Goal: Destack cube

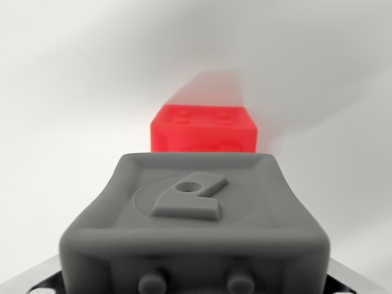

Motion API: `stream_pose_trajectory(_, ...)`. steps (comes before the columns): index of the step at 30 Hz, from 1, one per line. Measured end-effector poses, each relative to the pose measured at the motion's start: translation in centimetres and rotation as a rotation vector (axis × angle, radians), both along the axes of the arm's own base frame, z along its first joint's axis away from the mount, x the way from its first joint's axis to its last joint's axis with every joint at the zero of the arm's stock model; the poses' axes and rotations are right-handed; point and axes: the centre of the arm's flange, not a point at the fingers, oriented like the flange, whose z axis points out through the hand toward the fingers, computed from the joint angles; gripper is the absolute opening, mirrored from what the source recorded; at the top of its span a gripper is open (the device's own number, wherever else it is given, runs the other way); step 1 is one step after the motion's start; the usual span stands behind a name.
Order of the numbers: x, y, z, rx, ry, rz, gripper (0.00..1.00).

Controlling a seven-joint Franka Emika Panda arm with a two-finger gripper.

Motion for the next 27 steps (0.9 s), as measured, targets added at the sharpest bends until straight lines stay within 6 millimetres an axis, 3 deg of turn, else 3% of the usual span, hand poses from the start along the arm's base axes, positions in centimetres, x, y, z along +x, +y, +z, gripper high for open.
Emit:
stream_pose_trajectory(16, -0.1, 0.0, 4.5, 0.001, -0.004, 0.003, 0.0)
stream_pose_trajectory(27, -1.8, 0.2, 4.0, 0.0, 0.006, 0.096, 0.0)
